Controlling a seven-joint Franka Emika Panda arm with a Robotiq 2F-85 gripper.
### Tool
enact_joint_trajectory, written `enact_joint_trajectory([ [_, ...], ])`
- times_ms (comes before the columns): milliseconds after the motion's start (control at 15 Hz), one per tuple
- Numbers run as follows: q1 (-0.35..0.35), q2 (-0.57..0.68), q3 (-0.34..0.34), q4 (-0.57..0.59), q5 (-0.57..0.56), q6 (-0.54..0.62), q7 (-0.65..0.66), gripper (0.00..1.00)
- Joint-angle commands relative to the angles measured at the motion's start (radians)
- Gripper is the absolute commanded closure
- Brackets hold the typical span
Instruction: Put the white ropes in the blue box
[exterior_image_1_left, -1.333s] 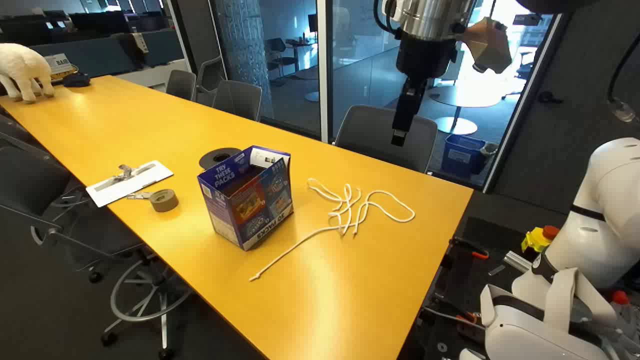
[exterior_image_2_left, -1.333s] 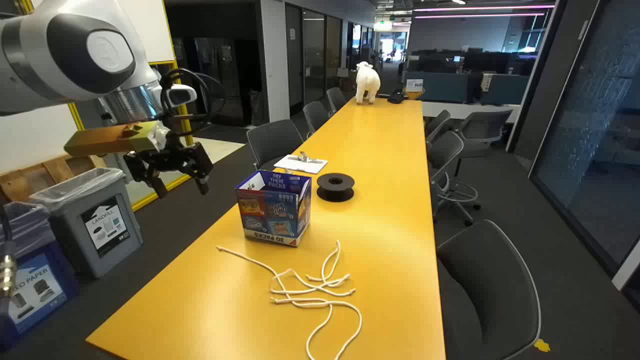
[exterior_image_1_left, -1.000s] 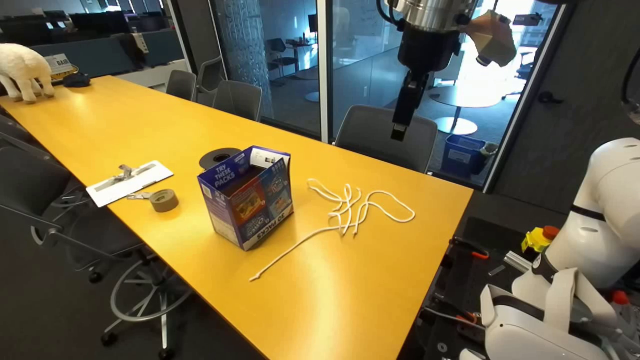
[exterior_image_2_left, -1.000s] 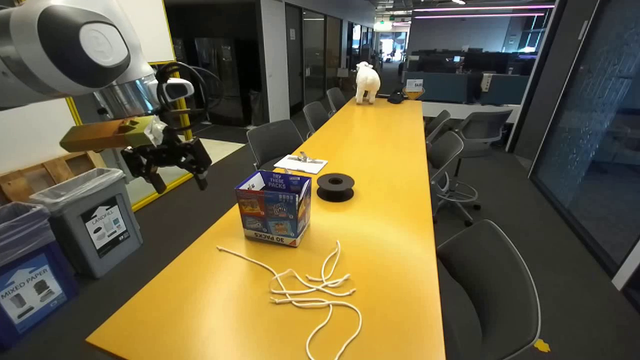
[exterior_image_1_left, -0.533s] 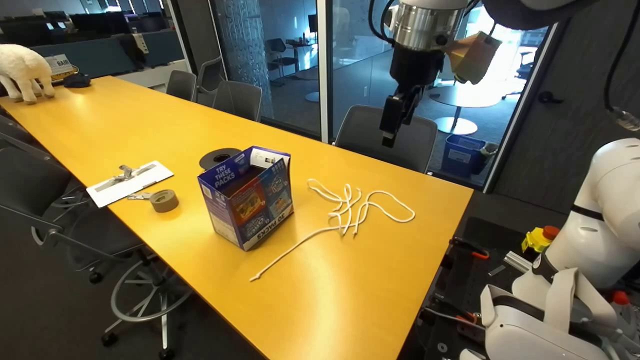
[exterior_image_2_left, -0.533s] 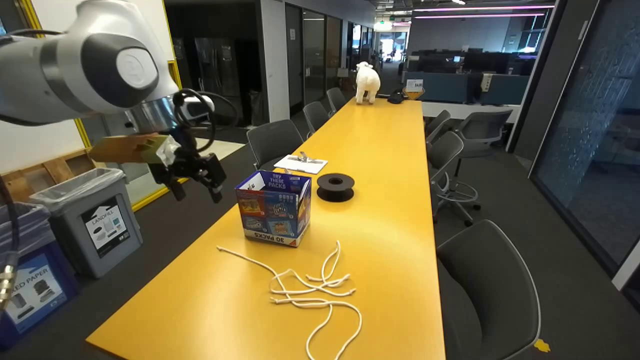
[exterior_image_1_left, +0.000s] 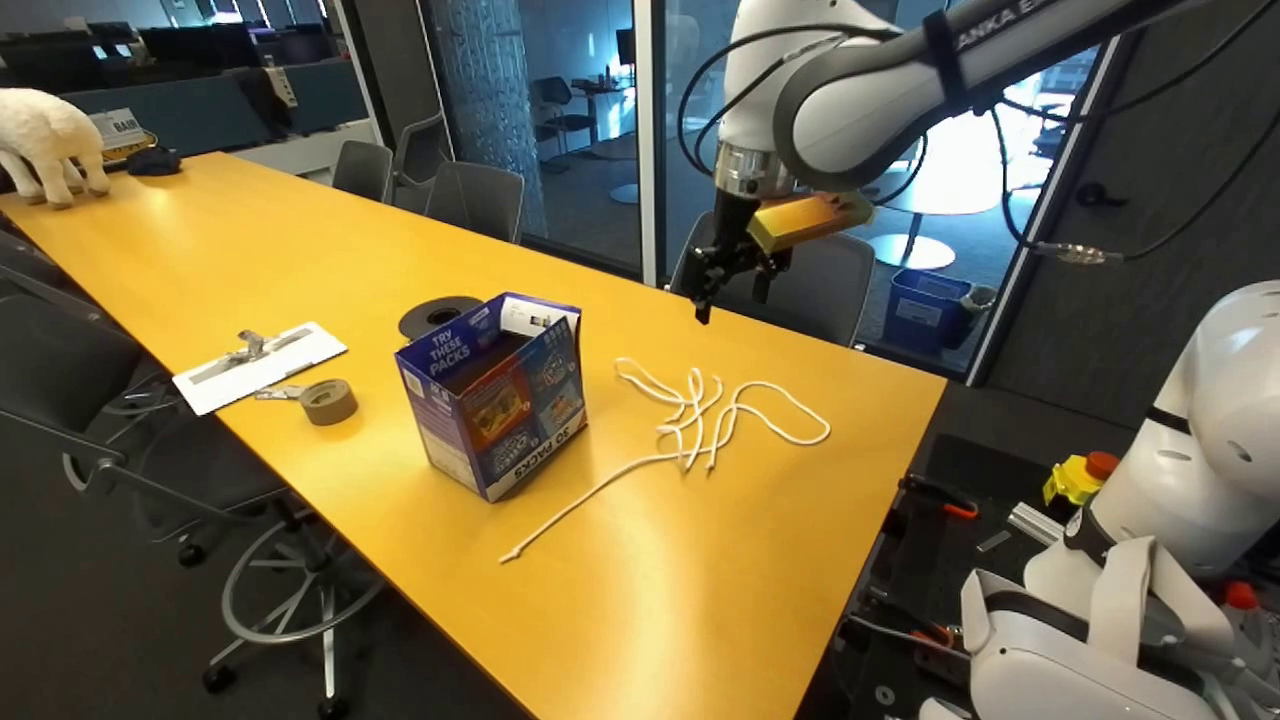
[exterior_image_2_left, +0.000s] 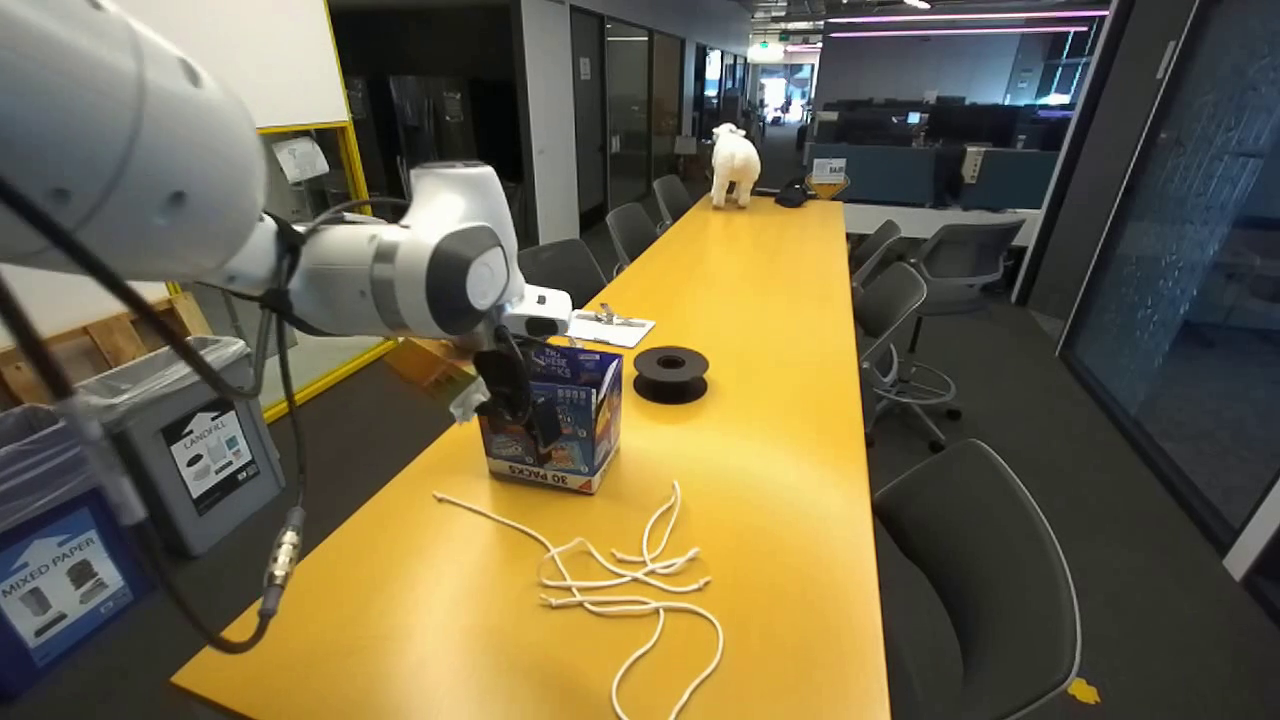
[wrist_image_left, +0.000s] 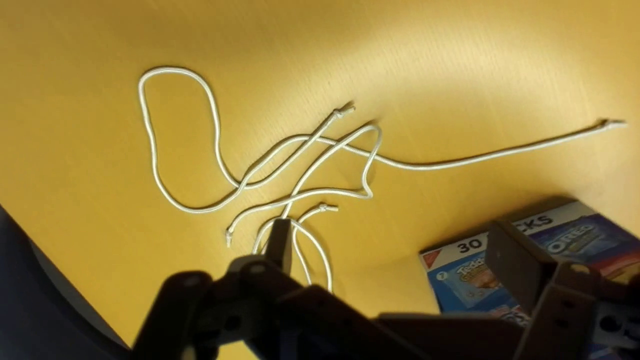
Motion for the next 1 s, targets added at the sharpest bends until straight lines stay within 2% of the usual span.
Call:
enact_joint_trajectory([
  [0,-0.019,0.177,-0.031,0.066,-0.048,0.136,0.187,0.0],
  [333,0.027,0.382,-0.113,0.109,-0.114,0.255,0.492,0.0],
  [600,0.091,0.52,-0.189,0.154,-0.107,0.278,0.704,0.0],
  [933,0.131,0.662,-0.23,0.221,-0.01,0.297,0.794,0.0],
])
